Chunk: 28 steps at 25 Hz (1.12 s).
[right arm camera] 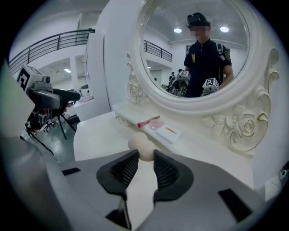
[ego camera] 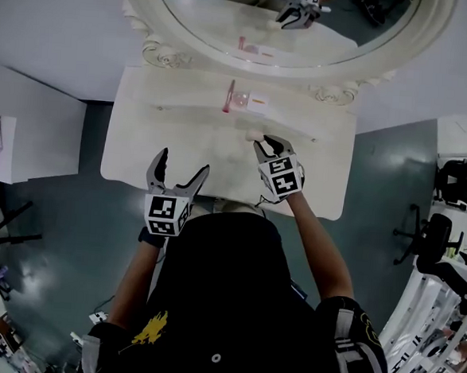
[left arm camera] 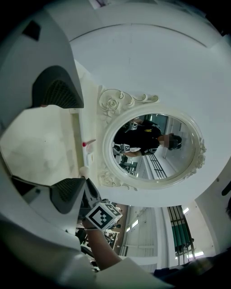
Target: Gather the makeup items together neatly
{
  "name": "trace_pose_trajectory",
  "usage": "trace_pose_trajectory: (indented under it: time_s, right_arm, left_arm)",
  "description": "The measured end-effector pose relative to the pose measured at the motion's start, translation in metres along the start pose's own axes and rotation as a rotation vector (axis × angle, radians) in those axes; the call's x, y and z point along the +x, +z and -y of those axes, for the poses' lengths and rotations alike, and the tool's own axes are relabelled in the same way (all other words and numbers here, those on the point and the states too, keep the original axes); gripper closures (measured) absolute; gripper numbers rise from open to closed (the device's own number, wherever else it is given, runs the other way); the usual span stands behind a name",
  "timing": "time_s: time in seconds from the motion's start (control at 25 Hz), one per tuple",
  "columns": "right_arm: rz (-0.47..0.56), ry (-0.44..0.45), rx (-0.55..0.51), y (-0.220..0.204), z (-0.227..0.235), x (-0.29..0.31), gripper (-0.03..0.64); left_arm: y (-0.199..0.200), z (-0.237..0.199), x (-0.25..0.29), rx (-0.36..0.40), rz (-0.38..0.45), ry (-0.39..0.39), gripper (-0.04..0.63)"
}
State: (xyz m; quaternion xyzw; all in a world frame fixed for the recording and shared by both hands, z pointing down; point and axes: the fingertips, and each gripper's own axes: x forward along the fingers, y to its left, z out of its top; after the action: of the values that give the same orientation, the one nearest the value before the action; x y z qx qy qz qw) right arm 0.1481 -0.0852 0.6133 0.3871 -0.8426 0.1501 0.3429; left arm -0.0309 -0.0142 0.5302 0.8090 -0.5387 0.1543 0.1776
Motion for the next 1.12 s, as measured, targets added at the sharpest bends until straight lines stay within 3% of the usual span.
trace_pose_trajectory:
  time_s: [0.24, 0.44, 0.68, 0.96, 1.12]
  right_arm:
    - [0.028, -0.04, 0.045, 0.008, 0.035, -0.006, 0.497]
    - [0.0, -0.061, -0.033, 0.014, 0.06, -0.009, 0.497]
    - [-0.064, -0.101, -0.244, 0.026, 0.095, -0.003, 0.497]
    - [-0.165, -0.136, -0.616, 0.039, 0.11, 0.014, 0.497]
    - [-0.237, -0.165, -0.813, 0.03, 0.114, 0.027, 0.497]
  left_arm:
    - [0.007, -0.001, 0.003, 0.017, 0.007, -0.002, 0.103]
    - [0.014, 0.001, 0.008, 0.026, 0.009, -0.01, 0.103]
    - [0.011, 0.004, 0.013, 0.023, -0.013, -0.02, 0.103]
    - [0.013, 0.004, 0.023, 0.023, -0.017, -0.023, 0.103]
    - [0.036, 0.008, 0.034, 0.049, 0.013, -0.04, 0.103]
